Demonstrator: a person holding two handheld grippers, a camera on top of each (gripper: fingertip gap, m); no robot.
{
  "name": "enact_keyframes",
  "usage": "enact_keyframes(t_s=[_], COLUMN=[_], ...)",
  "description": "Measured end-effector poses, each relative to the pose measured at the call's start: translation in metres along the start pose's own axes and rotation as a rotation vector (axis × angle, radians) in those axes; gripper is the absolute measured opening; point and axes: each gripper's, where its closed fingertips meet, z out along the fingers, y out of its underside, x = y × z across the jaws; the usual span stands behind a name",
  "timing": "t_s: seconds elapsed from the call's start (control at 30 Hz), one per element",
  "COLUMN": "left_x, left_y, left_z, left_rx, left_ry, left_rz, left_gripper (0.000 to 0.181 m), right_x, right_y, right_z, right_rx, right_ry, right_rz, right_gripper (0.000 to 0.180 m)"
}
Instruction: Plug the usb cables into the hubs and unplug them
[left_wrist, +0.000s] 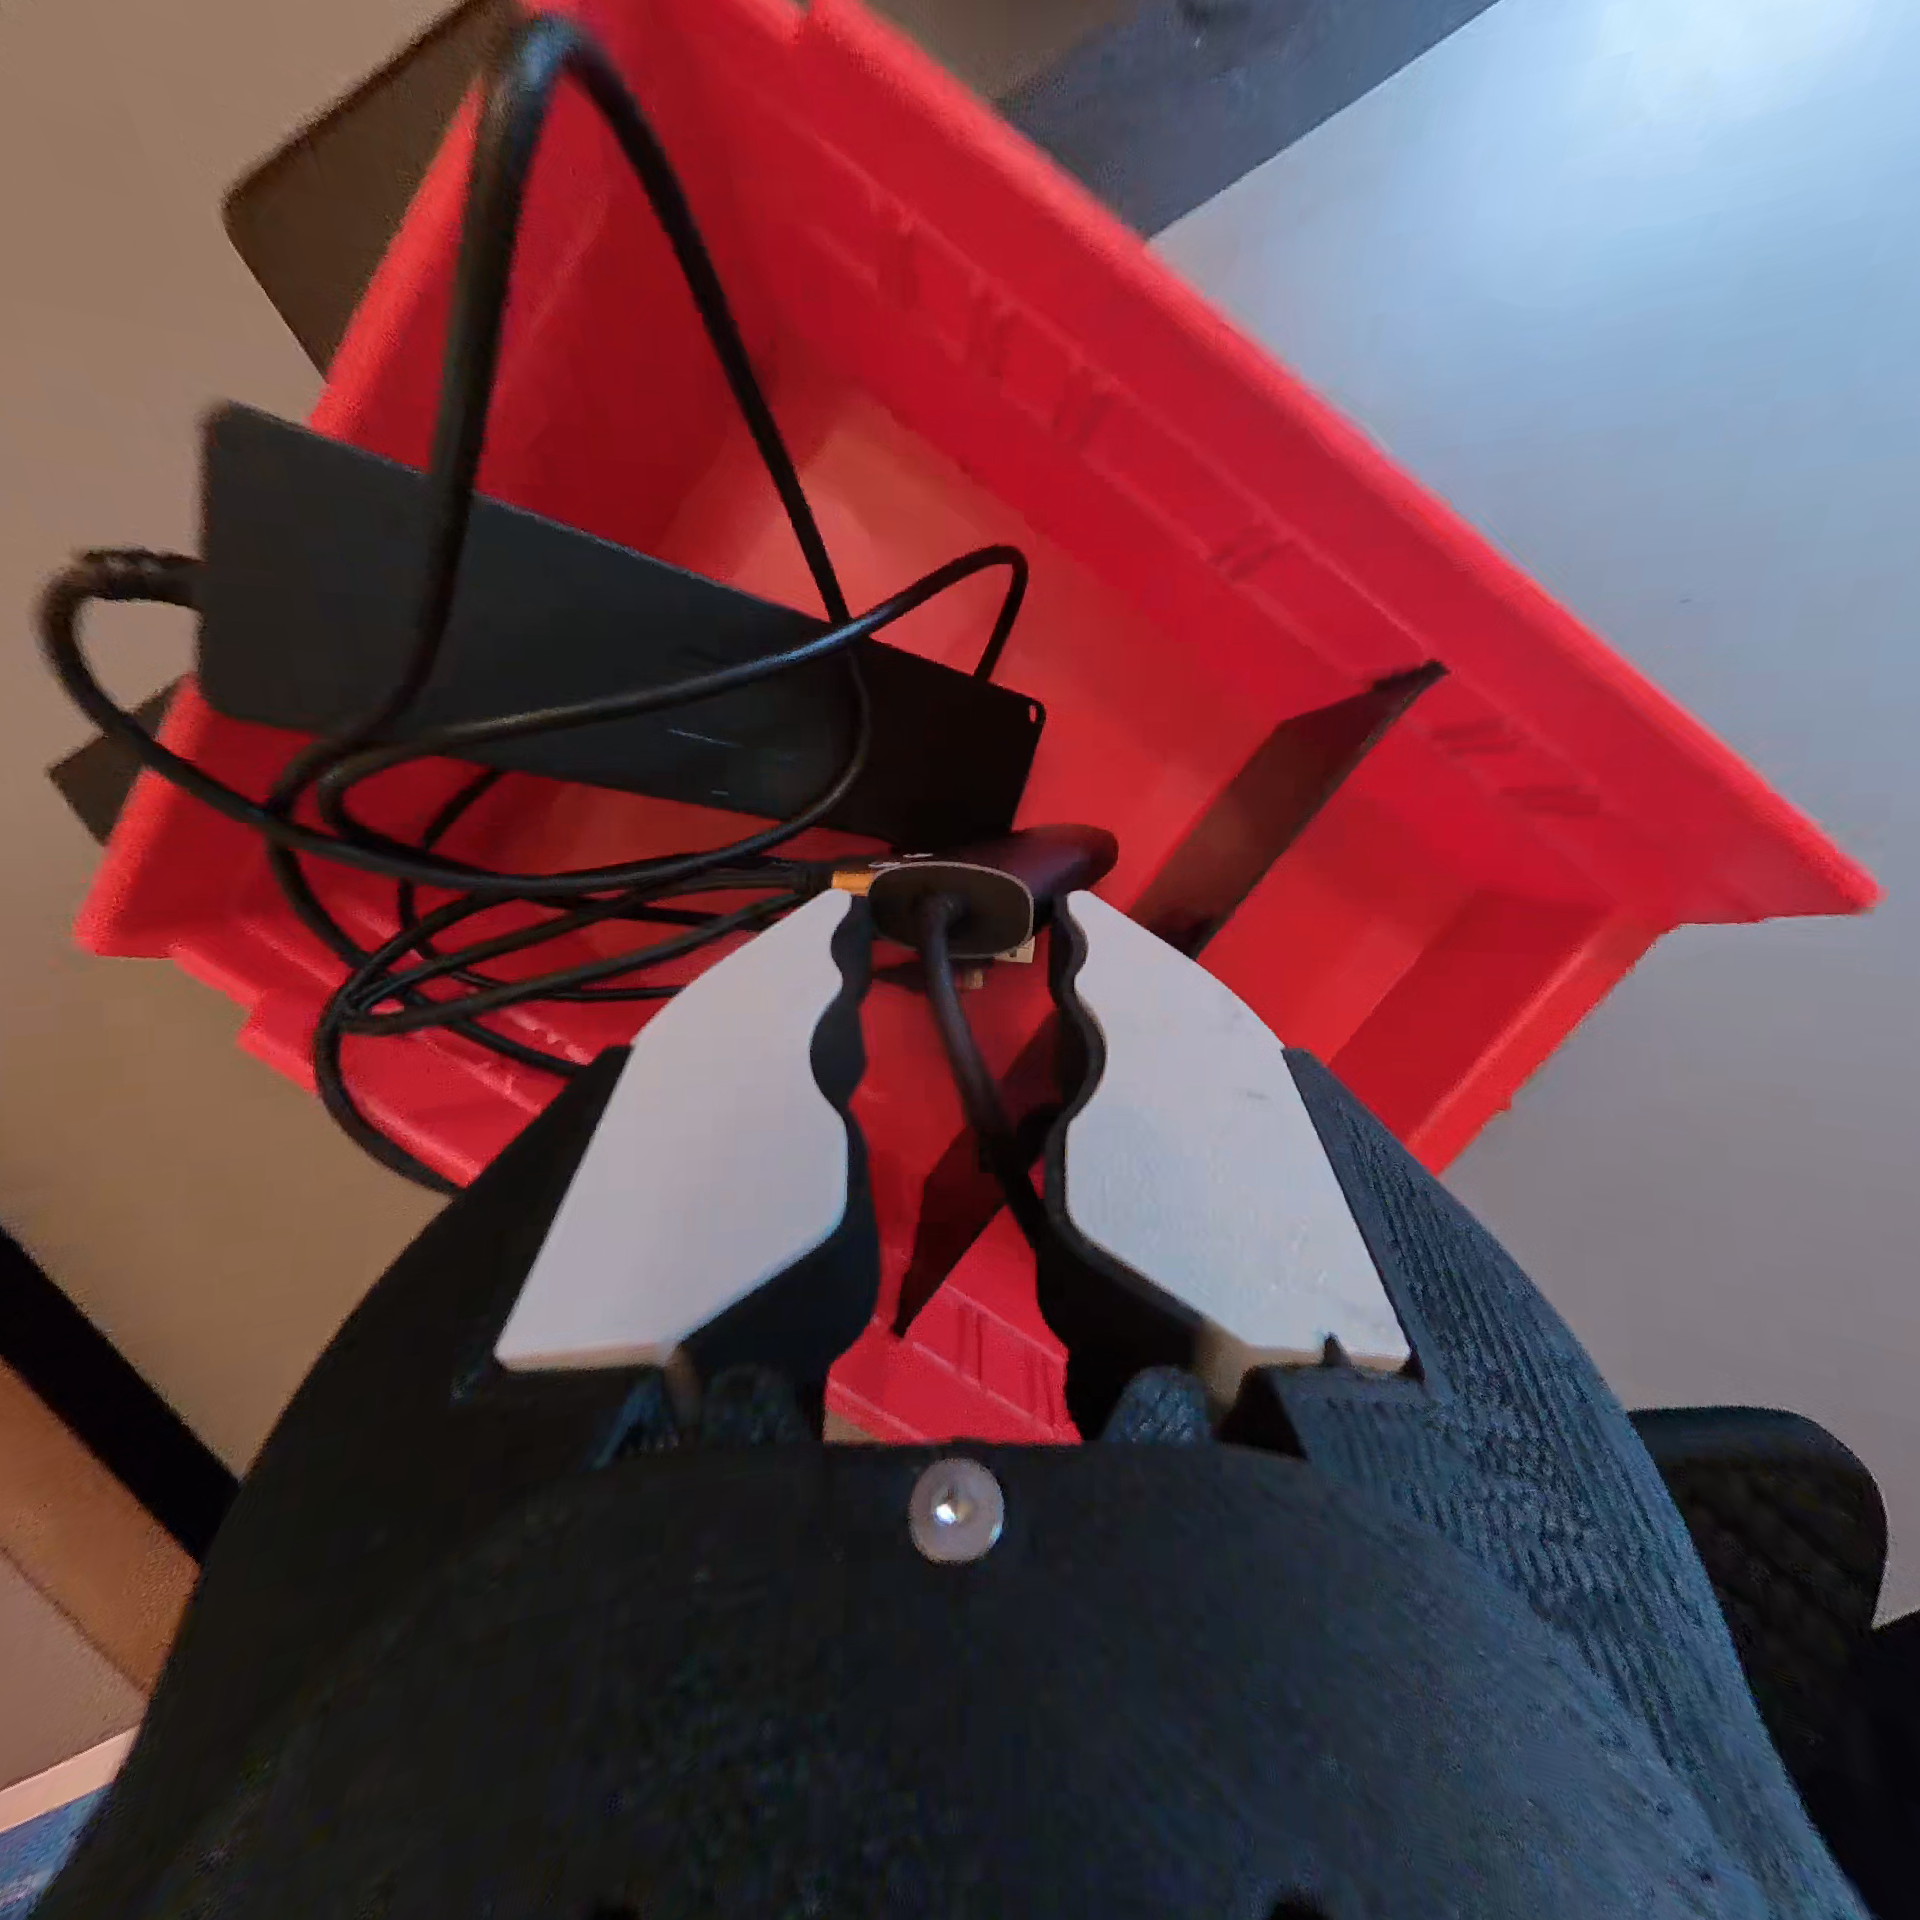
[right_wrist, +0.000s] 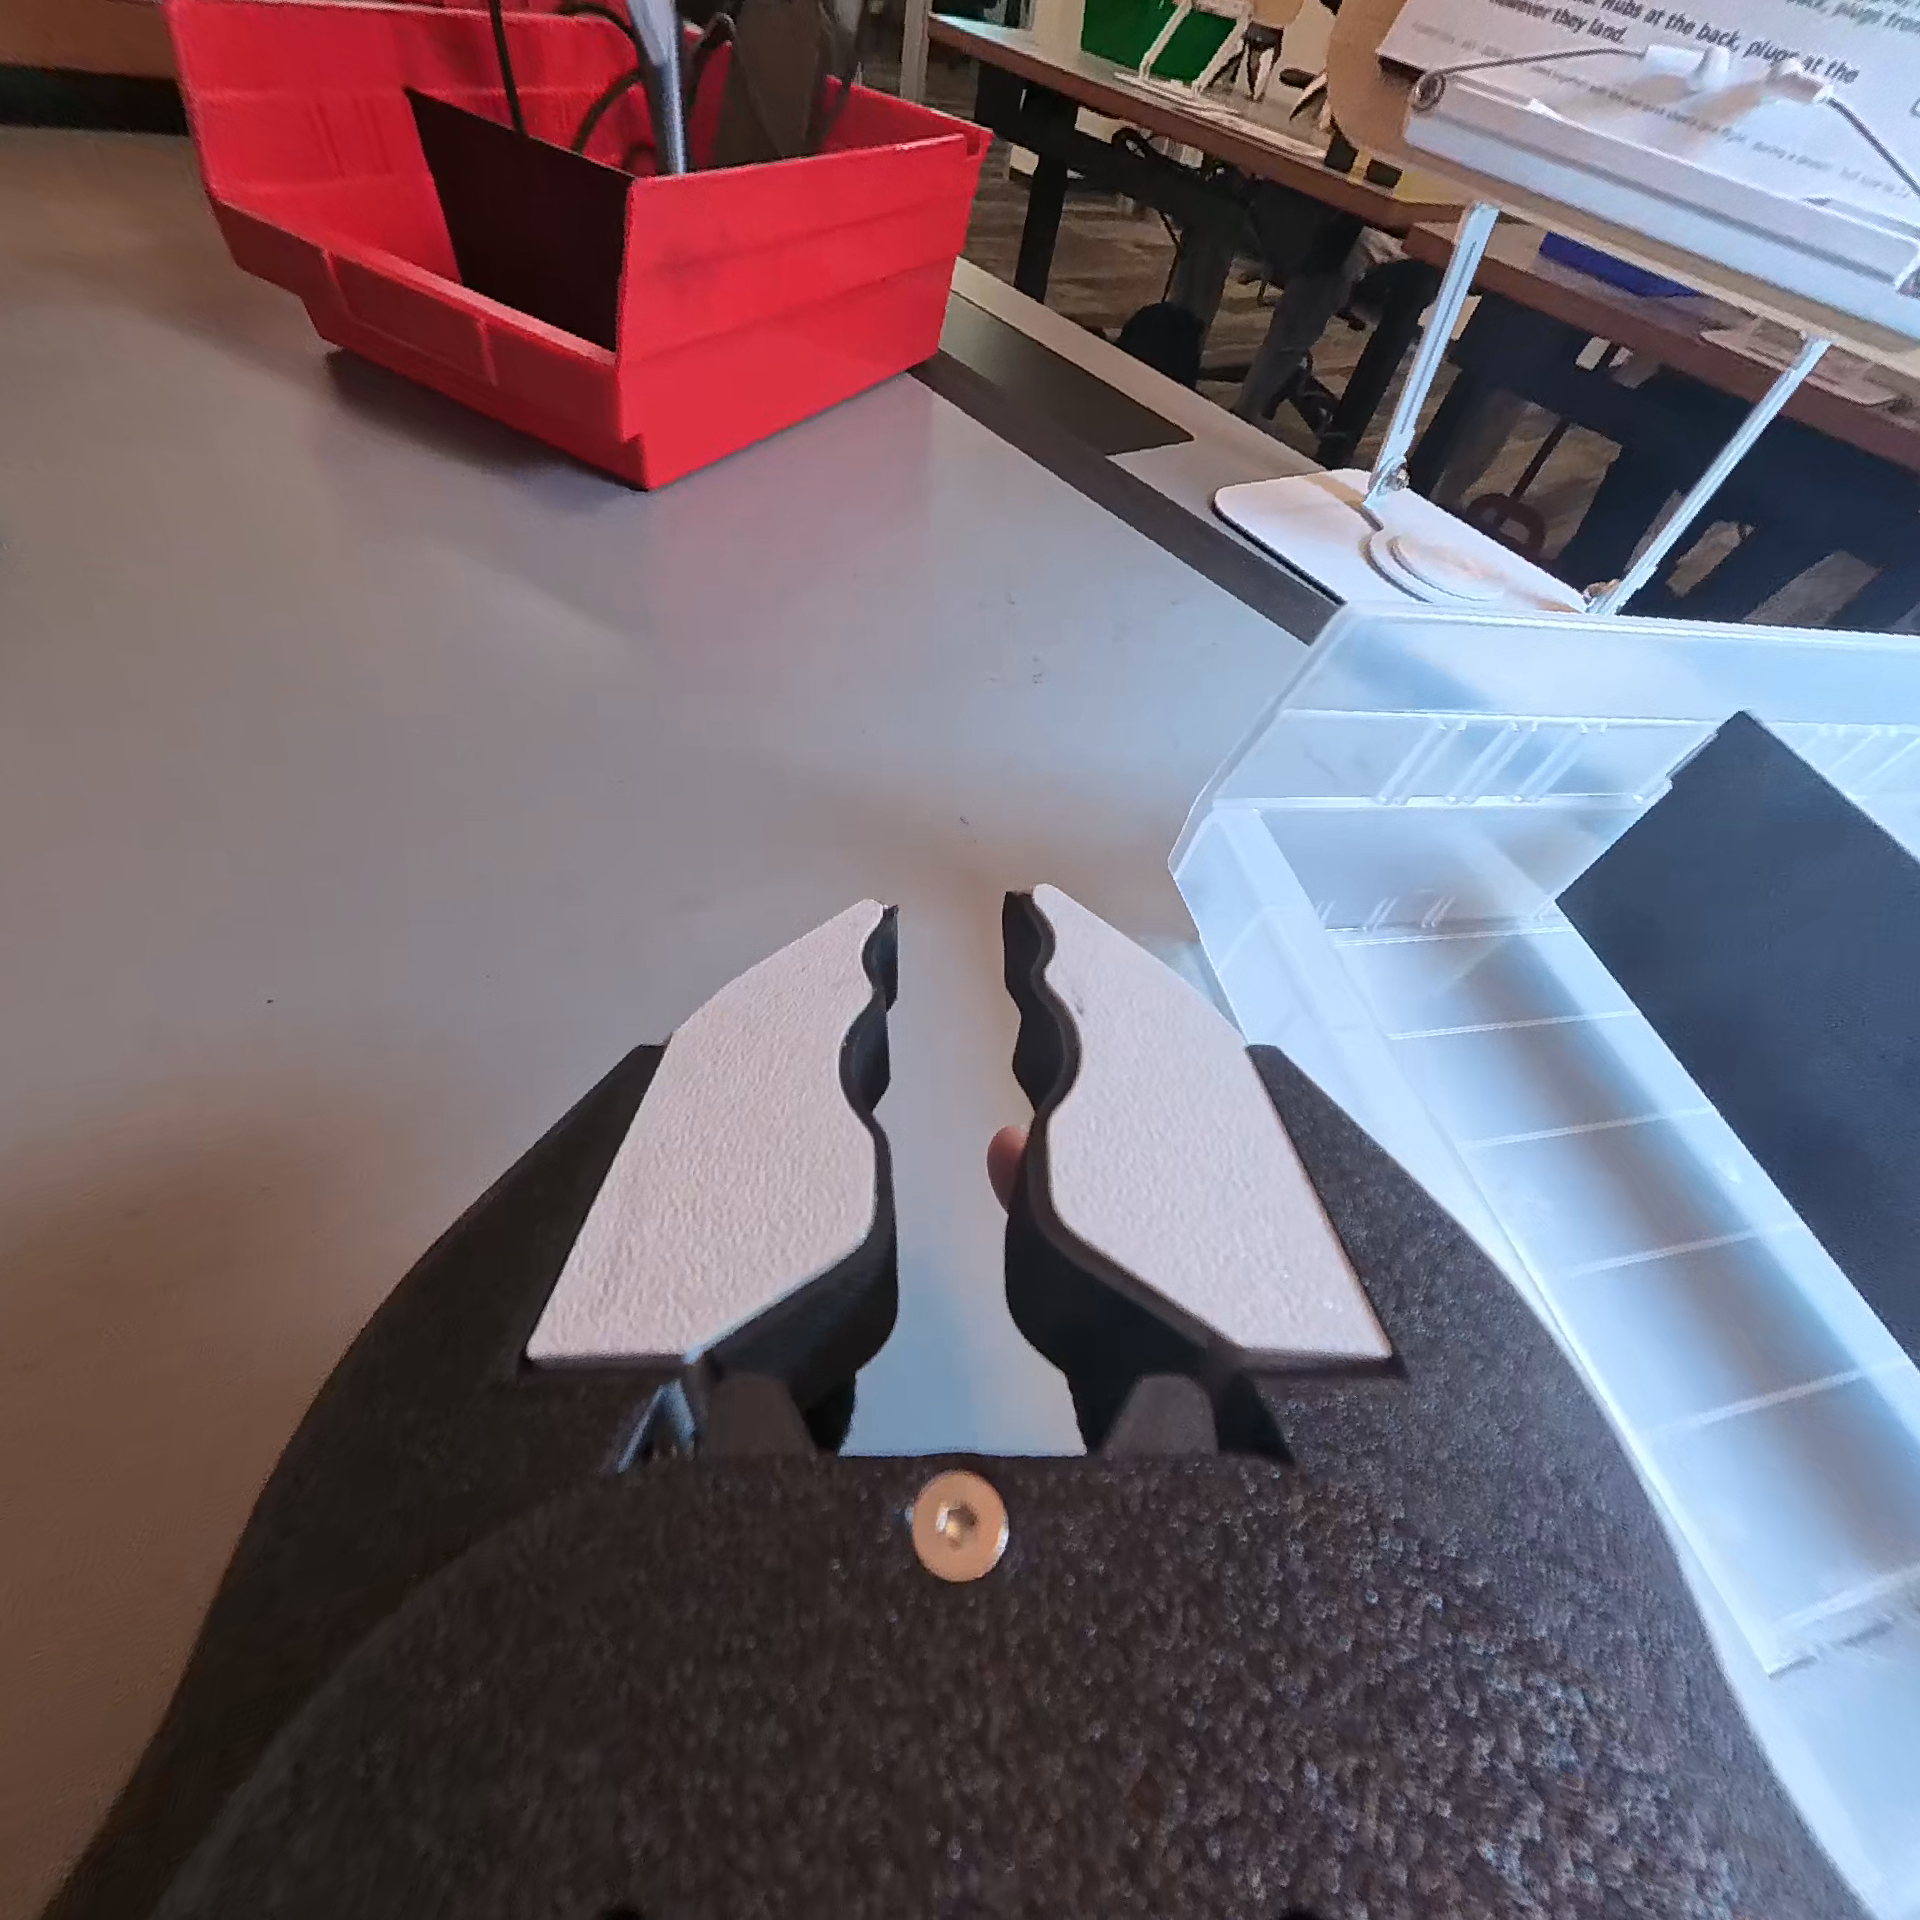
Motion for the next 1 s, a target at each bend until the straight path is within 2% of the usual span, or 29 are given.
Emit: enact_keyframes(t_s=[0.03,0.2,0.37,0.5,0.67,0.8,0.9,0.97,1.0], left_x=[0.003,0.024,0.055,0.107,0.209,0.296,0.342,0.361,0.365], left_y=[-0.005,-0.041,-0.076,-0.084,-0.07,-0.055,-0.046,-0.043,-0.043], left_z=[-0.011,-0.097,-0.19,-0.238,-0.244,-0.227,-0.211,-0.2,-0.194], left_rx=[0.026,0.265,0.612,0.845,0.954,1.0,1.014,1.002,1.002], left_ry=[0.0,0.028,0.085,0.231,0.514,0.805,0.997,1.102,1.131], left_rz=[0.015,0.042,0.064,0.14,0.291,0.37,0.384,0.379,0.368], left_gripper=[0.033,0.033,0.032,0.032,0.032,0.032,0.032,0.032,0.032], right_x=[-0.001,-0.005,-0.01,-0.013,-0.014,-0.025,-0.037,-0.045,-0.046], right_y=[-0.002,-0.009,-0.011,-0.015,-0.056,-0.116,-0.161,-0.185,-0.195], right_z=[-0.001,-0.004,-0.003,-0.002,0.002,0.005,0.005,0.002,0.0], right_rx=[0.006,0.037,0.048,0.066,0.15,0.262,0.371,0.432,0.455], right_ry=[0.0,-0.009,-0.014,-0.004,0.089,0.133,0.103,0.08,0.084], right_rz=[-0.007,-0.023,-0.031,-0.043,-0.174,-0.338,-0.415,-0.467,-0.513], right_gripper=[0.019,0.019,0.019,0.019,0.029,0.057,0.076,0.072,0.06])
